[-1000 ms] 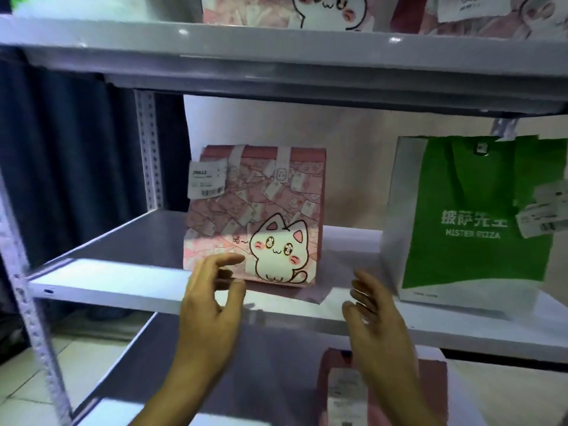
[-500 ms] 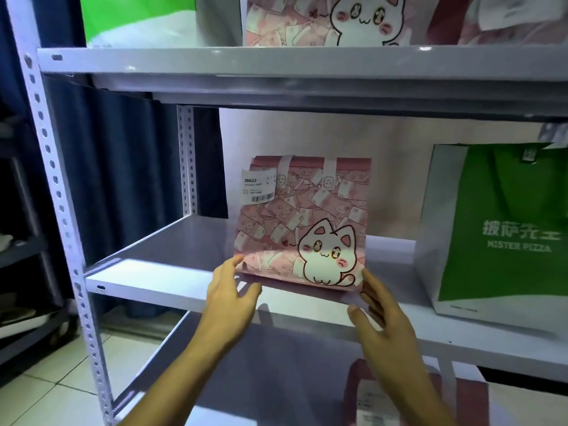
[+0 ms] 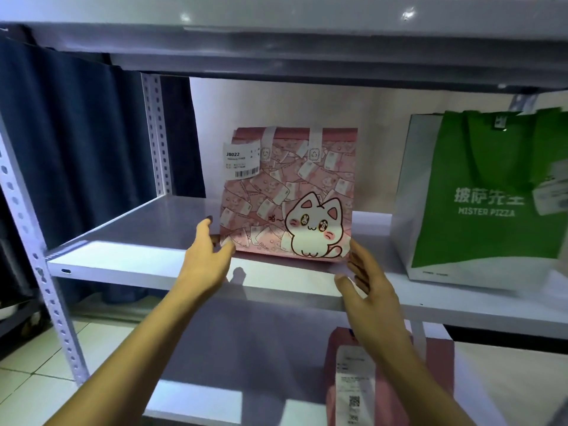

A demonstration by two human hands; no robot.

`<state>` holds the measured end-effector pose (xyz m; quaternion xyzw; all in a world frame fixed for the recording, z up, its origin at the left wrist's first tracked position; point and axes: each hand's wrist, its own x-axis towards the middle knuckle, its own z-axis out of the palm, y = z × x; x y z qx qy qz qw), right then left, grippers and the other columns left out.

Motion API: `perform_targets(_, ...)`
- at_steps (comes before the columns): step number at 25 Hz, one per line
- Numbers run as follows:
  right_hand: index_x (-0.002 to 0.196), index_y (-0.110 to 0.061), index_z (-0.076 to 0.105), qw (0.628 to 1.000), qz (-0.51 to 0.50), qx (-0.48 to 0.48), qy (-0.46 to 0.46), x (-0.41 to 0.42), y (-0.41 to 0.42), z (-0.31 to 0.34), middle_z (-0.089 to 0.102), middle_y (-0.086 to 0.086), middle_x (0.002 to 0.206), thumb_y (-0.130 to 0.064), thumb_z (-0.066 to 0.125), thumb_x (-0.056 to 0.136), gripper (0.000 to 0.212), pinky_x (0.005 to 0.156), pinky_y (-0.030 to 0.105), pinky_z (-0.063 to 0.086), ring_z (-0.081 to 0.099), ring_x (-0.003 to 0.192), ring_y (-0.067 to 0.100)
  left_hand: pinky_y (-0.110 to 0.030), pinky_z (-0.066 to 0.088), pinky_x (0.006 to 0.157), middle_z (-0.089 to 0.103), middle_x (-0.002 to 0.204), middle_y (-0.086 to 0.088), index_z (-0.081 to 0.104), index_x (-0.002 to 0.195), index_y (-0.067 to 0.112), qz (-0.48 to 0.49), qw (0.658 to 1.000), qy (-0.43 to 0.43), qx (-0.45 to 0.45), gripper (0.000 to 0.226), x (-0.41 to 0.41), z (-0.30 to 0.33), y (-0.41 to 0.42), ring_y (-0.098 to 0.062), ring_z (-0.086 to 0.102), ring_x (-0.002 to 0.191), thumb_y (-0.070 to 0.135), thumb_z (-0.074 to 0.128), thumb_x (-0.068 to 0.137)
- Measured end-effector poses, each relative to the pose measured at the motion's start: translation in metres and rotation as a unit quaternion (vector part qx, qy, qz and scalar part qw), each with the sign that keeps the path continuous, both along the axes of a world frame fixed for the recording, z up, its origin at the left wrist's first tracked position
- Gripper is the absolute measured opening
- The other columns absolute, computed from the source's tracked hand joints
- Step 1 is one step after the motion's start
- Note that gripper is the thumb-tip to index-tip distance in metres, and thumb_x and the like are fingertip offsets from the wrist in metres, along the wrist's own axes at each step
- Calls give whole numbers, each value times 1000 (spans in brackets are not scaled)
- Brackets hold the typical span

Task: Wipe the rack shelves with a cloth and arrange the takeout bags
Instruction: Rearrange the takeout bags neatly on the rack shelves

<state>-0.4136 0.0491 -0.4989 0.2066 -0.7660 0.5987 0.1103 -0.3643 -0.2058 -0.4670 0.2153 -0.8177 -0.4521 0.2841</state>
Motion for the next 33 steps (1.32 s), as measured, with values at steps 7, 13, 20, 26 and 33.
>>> perform_targets(7, 148, -43, 41, 998, -50, 24, 20, -6, 12, 4, 50, -16, 142, -28, 61, 97, 57, 113, 35, 41, 47, 130, 3, -42, 50, 99, 65, 124, 5, 49, 137, 26, -23, 998, 56, -16, 43, 10, -6, 23, -17, 61, 110, 27, 59, 95)
perform_targets(13, 145, -35, 46, 996, -79, 25, 43, -5, 25, -7, 55, -11, 139, -25, 61, 96, 52, 108, 29, 45, 51, 126, 4, -41, 43, 106, 54, 141, -1, 44, 145, 27, -13, 996, 50, -73, 52, 17, -24, 33, -20, 53, 124, 24, 58, 95)
perform_targets(20, 140, -30, 51, 977, -135, 85, 144, 16, 90, -62, 56, -12, 132, -21, 56, 95, 46, 96, 9, 44, 53, 120, -1, -20, 30, 109, 52, 138, -10, 49, 138, 11, -48, 955, 170, -239, 47, 51, -94, 109, -24, 46, 128, 17, 52, 91)
perform_targets(26, 133, -31, 54, 978, -183, 91, -29, 7, 145, -143, 59, -16, 126, -14, 60, 98, 40, 93, 18, 46, 57, 115, 4, -42, 51, 102, 45, 143, 6, 44, 141, 29, -171, 983, 3, -63, 48, 33, -190, 164, -15, 49, 127, 15, 56, 97)
perform_targets(33, 156, -34, 25, 934, -207, 82, -281, -25, 181, -200, 41, 0, 155, -38, 65, 96, 72, 103, 40, 43, 43, 141, 21, -42, 49, 101, 38, 154, 0, 28, 152, 31, -214, 963, -143, 84, 61, -12, -246, 189, -23, 44, 137, 12, 52, 99)
